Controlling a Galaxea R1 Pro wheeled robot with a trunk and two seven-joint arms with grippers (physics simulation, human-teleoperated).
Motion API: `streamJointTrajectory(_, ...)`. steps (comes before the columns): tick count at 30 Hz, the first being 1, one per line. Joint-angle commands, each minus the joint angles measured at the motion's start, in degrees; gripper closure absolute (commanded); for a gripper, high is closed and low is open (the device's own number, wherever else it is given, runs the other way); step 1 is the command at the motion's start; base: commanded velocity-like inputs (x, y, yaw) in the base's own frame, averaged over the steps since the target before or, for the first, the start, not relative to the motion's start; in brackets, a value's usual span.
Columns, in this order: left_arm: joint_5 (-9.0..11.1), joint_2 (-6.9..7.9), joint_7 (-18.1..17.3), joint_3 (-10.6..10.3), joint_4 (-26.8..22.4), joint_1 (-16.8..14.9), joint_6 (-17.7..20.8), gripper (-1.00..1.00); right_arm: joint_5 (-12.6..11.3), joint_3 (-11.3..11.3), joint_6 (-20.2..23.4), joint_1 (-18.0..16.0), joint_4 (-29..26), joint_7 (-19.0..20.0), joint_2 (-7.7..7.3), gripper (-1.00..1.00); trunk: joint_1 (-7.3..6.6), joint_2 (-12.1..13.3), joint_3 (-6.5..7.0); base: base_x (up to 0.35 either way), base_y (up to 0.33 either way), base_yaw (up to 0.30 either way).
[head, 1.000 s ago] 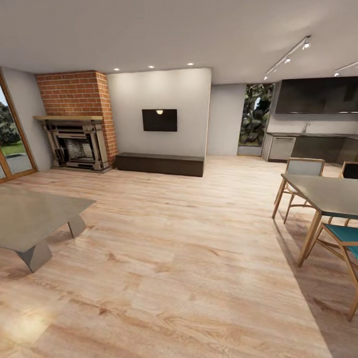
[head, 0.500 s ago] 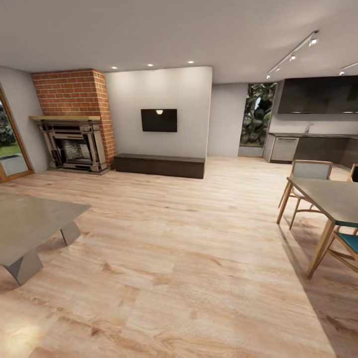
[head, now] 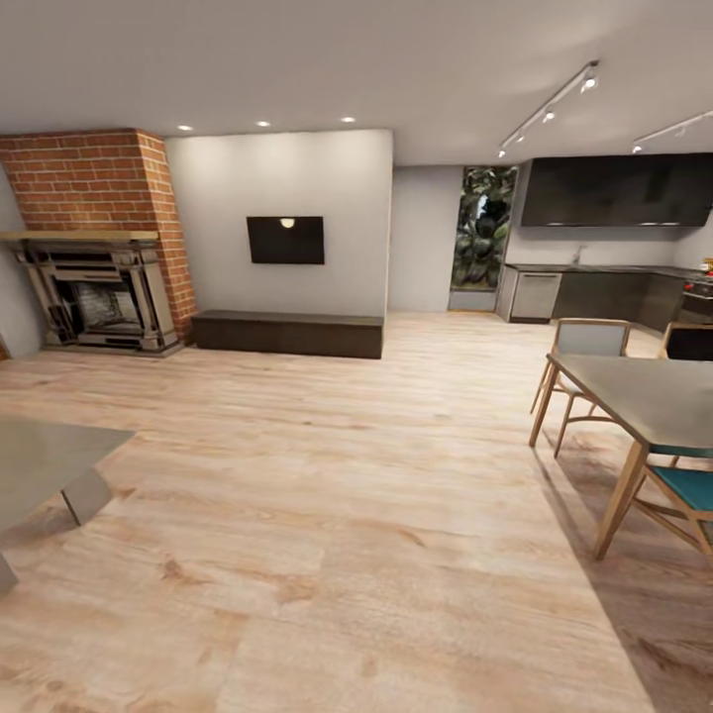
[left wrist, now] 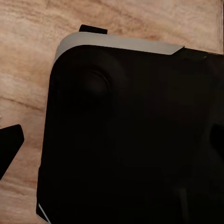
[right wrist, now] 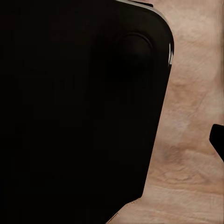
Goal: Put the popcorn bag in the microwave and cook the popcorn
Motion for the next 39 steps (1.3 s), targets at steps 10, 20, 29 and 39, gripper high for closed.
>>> streamJointTrajectory(10, 0.4, 0.06, 0.0, -0.1, 0.0, 0.0, 0.3, -1.00, 0.2, 0.3, -0.1, 0.0, 0.0, 0.0, -0.03, -1.00, 0.03, 0.0, -0.05, 0.326, 0.000, -0.198)
streamJointTrajectory(20, 0.5, 0.08, 0.0, 0.0, 0.0, 0.0, 1.0, -1.00, 0.4, 0.4, -0.1, 0.0, 0.0, 0.0, -0.04, -1.00, 0.03, 0.0, -0.05, 0.326, 0.000, -0.004)
streamJointTrajectory(29, 0.5, 0.04, 0.0, -0.1, 0.1, 0.0, 0.9, -1.00, 0.5, 0.5, -0.1, 0.0, 0.0, 0.0, -0.07, -1.00, 0.03, 0.0, -0.05, 0.326, 0.000, 0.000)
streamJointTrajectory(39, 0.5, 0.08, 0.0, -0.1, 0.1, 0.0, 0.9, -1.00, 0.5, 0.5, -0.1, 0.0, 0.2, 0.0, -0.09, -1.00, 0.03, 0.0, -0.05, 0.326, 0.000, 0.000)
